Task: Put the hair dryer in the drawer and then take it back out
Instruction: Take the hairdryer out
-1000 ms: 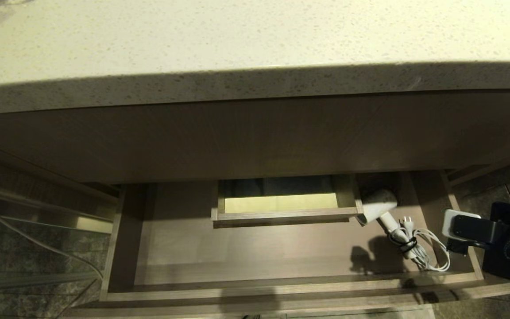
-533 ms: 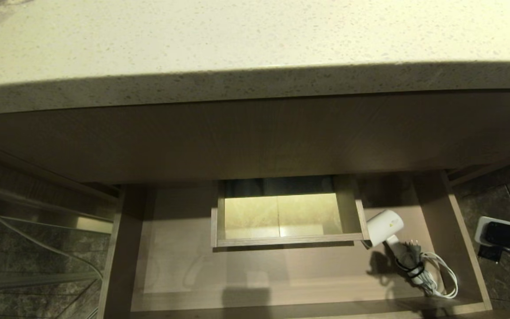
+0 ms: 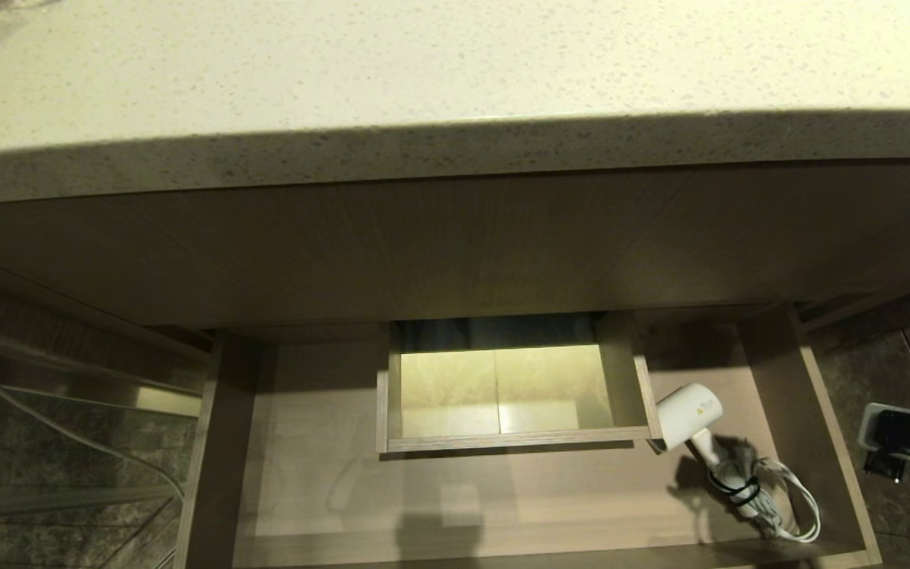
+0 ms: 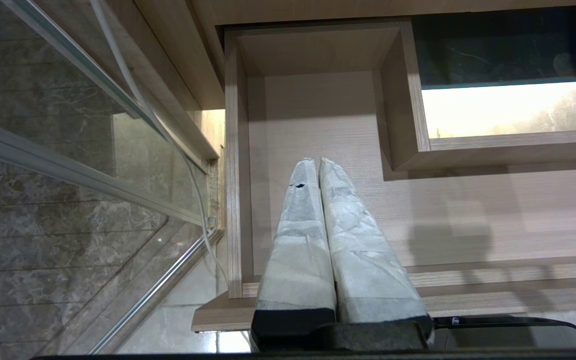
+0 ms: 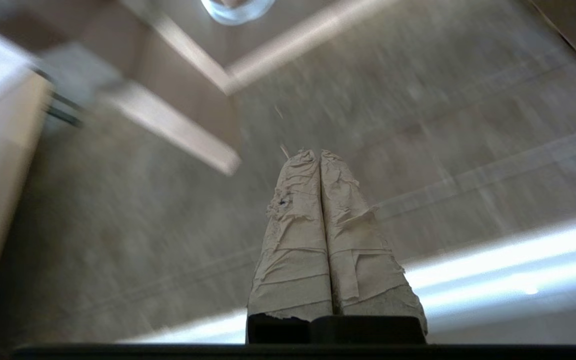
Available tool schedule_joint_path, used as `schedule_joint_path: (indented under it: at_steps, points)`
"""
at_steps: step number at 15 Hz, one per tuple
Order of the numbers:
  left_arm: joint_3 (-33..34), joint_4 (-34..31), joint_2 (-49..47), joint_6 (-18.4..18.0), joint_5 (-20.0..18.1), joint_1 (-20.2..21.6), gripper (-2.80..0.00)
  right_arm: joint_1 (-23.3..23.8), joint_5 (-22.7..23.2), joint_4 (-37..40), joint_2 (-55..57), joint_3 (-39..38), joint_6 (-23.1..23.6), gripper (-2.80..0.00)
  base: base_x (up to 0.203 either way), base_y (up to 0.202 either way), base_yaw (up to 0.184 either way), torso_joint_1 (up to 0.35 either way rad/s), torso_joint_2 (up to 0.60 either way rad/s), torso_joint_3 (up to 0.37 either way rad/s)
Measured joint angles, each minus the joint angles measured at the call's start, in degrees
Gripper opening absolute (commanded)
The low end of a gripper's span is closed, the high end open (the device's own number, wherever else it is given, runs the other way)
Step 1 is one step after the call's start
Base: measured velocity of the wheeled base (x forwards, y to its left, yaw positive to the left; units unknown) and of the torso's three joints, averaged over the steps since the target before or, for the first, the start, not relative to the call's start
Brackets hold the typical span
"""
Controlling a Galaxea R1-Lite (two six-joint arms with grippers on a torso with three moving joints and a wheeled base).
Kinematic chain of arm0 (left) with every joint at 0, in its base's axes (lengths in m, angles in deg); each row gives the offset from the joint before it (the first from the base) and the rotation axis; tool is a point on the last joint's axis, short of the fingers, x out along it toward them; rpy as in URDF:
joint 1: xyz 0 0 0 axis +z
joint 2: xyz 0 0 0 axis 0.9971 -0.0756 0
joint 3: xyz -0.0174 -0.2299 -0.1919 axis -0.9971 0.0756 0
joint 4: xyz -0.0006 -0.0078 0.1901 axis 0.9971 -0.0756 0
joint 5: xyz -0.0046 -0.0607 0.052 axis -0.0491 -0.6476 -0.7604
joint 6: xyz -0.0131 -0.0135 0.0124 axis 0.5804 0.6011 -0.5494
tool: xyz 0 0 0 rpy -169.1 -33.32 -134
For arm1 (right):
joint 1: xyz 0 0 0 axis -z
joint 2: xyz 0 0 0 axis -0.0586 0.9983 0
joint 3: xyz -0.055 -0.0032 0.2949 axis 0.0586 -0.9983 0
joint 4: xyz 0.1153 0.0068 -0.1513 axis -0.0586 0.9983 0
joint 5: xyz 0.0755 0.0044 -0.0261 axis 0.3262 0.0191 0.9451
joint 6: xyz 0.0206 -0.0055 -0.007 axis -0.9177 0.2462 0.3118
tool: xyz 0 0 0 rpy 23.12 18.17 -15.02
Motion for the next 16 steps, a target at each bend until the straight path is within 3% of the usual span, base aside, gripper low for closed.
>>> schedule_joint_path:
  at_steps: [4,5,16]
  points:
    - [0.0,0.0,0.0,0.0,0.0,0.0,-2.80,-1.6,2.5,-6.8,9.6,1.1,-3.3,-2.80,0.000,0.000,0.000,0.000,0.00,0.000]
    - [0.0,0.0,0.0,0.0,0.0,0.0,-2.80,-2.1,2.7,-9.5,12.3,1.2,-4.4,0.00,0.000,0.000,0.000,0.000,0.00,0.000]
    - [0.0,0.0,0.0,0.0,0.0,0.0,-2.80,-4.7,2.8,-21.5,29.9,2.4,-13.1,0.00,0.000,0.000,0.000,0.000,0.00,0.000]
